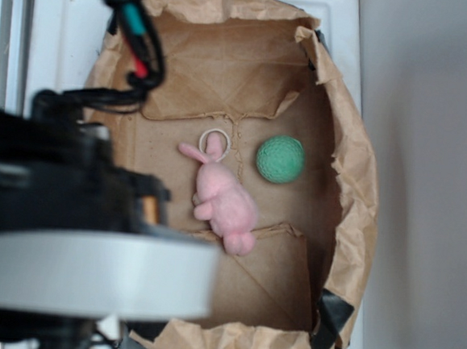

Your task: Grab the green ball.

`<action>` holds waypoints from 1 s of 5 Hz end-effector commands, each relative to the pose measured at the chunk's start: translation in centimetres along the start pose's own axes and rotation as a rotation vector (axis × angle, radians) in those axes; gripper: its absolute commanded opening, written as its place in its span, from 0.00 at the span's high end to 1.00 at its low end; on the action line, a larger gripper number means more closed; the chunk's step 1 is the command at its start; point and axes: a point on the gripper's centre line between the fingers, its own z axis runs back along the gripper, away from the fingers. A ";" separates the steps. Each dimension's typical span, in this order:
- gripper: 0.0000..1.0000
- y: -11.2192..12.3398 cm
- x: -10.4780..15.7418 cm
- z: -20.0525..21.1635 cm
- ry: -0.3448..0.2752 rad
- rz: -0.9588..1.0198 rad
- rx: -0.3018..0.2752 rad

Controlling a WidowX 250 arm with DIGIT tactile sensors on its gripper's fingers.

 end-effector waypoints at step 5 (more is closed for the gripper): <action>0.00 1.8 6.8 -4.8 -0.097 -0.010 0.004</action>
